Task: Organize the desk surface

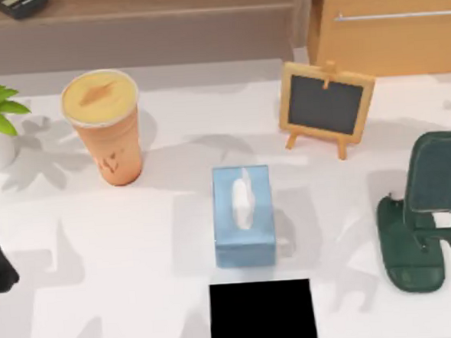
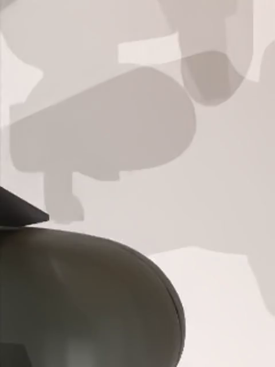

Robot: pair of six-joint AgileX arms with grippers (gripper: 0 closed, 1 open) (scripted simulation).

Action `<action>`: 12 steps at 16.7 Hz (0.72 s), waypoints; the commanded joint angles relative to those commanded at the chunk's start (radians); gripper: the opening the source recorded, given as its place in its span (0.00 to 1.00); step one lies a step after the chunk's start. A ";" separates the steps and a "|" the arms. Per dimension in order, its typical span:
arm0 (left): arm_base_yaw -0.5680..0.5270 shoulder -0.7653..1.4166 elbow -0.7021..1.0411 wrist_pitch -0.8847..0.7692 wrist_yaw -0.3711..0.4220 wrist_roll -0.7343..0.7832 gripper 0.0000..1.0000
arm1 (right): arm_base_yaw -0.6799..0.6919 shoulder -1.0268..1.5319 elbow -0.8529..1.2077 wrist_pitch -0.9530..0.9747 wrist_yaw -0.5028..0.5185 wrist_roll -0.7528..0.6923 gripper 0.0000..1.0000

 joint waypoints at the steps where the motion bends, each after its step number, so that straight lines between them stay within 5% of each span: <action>1: 0.000 0.000 0.000 0.000 0.000 0.000 1.00 | 0.000 0.000 0.000 0.000 0.000 0.000 0.00; 6: 0.000 0.000 0.000 0.000 0.000 0.000 1.00 | 0.044 -0.021 0.010 0.020 0.005 -0.051 0.00; 12: 0.000 0.000 0.000 0.000 0.000 0.000 1.00 | 0.308 -0.113 0.061 0.112 0.043 -0.427 0.00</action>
